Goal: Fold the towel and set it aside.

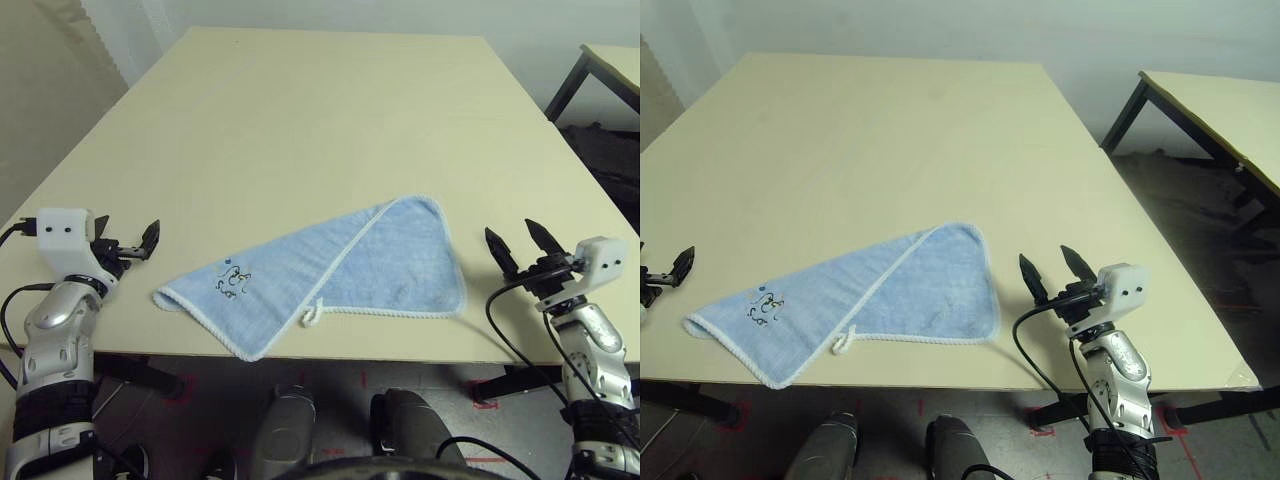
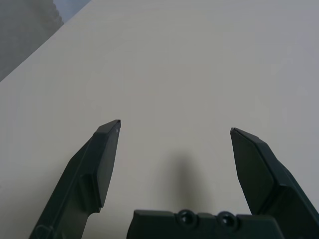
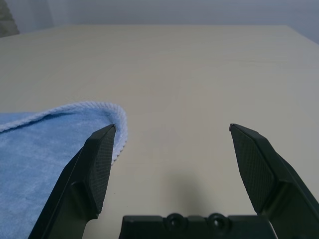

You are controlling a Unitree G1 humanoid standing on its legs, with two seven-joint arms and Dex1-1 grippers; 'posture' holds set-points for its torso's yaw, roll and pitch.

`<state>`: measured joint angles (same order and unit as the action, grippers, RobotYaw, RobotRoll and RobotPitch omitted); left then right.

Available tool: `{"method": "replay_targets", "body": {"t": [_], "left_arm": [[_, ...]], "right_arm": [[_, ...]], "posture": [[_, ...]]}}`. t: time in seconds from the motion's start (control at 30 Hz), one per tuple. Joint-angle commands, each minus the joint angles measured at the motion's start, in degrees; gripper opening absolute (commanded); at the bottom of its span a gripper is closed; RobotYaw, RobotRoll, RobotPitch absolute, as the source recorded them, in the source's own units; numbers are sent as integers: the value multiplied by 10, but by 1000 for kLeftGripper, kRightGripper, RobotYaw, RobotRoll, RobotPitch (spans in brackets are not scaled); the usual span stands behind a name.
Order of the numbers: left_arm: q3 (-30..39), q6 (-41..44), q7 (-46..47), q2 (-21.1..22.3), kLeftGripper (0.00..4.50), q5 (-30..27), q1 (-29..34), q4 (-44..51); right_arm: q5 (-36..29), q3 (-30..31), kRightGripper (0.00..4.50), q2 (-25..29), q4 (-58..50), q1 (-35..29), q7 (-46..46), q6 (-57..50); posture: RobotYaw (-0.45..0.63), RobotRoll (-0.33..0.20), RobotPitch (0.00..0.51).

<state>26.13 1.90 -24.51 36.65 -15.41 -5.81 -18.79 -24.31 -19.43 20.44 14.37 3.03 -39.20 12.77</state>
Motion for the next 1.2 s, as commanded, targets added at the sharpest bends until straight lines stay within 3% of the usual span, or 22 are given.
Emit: {"method": "replay_targets", "body": {"t": [0.03,0.13,0.3,0.5,0.6,0.7,0.83,1.03,1.2], "left_arm": [[-6,13,-121,31,4500,-48,5,3],[-12,65,-326,92,4500,-148,-6,38],[-23,87,-372,112,4500,-164,-37,51],[-61,103,-461,132,4500,-170,6,125],[-79,88,-501,152,4500,-157,15,131],[-90,60,-530,166,4500,-142,9,123],[-102,43,-549,170,4500,-133,0,116],[-112,37,-542,160,4500,-123,-12,116],[-110,39,-535,159,4500,-126,-6,126]], "right_arm": [[3,11,4463,9,-3,-3,-9,-10],[4,26,4463,18,-19,-3,-23,-28],[4,33,4463,19,-21,2,-24,-35],[3,48,4463,26,-47,3,-31,-57],[-23,53,4463,40,-82,25,-26,-129],[-39,68,4463,80,-109,91,-16,-255],[-6,108,4463,132,-68,193,-38,-334],[90,212,4463,142,68,324,-81,-348],[168,292,4463,123,179,385,-122,-318]], "posture": [[86,0,114],[92,0,116],[101,0,118],[101,0,119],[99,0,119],[96,0,119],[94,0,119],[109,0,119],[121,0,121]]}}
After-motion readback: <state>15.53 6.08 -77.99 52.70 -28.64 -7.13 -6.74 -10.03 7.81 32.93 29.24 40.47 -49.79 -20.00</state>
